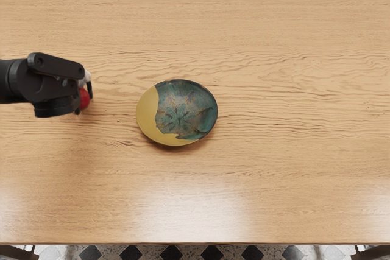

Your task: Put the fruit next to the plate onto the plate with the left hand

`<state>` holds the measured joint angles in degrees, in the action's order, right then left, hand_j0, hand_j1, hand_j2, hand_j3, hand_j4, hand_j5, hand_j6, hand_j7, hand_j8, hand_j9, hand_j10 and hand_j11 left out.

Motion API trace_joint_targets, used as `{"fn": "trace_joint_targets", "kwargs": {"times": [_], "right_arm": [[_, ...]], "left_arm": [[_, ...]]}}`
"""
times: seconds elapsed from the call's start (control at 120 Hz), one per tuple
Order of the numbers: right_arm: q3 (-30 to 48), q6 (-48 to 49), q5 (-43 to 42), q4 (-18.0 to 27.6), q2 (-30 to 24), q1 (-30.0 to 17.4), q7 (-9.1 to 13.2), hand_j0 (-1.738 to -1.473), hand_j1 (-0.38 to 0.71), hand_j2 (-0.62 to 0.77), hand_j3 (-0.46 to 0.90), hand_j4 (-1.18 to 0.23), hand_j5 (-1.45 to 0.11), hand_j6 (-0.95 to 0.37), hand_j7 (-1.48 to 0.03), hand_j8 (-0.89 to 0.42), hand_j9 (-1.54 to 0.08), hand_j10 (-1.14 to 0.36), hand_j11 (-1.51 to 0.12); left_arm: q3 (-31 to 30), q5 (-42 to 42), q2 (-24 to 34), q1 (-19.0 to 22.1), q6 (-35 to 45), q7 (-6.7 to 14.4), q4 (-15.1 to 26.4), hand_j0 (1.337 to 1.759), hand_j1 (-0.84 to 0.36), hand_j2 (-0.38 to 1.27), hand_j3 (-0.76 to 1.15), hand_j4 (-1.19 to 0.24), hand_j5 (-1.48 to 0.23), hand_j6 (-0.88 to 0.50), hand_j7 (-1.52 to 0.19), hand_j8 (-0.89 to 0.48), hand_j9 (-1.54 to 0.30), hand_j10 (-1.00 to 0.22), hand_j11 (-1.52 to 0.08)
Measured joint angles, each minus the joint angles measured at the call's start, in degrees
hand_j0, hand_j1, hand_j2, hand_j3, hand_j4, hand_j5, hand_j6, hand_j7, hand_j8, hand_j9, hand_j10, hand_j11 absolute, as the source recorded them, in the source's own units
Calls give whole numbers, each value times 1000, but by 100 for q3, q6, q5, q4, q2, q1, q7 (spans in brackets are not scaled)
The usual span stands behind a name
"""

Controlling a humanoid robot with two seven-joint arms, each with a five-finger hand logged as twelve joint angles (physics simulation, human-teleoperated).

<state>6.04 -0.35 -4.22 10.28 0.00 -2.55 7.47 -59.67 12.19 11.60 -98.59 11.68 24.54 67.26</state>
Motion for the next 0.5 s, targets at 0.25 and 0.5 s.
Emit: {"fn": "trace_joint_targets", "kwargs": {"times": [0.25, 0.5], "right_arm": [[1, 0, 0, 0, 0, 0, 0, -1658, -318, -5, 0, -26, -33, -26, -34, -26, -34, -25, -34], [0, 0, 1, 0, 0, -2, 0, -1658, -318, -5, 0, -26, -33, -25, -33, -25, -33, -25, -33]], "left_arm": [[301, -313, 343, -481, -530, 2, 166, 1642, -442, 342, 0, -312, -1299, -93, -1209, -175, -1216, -506, -1182], [860, -886, 933, -842, -1626, 3, 256, 1641, -449, 336, 0, -303, -1309, -87, -1212, -168, -1223, -496, -1186]]}}
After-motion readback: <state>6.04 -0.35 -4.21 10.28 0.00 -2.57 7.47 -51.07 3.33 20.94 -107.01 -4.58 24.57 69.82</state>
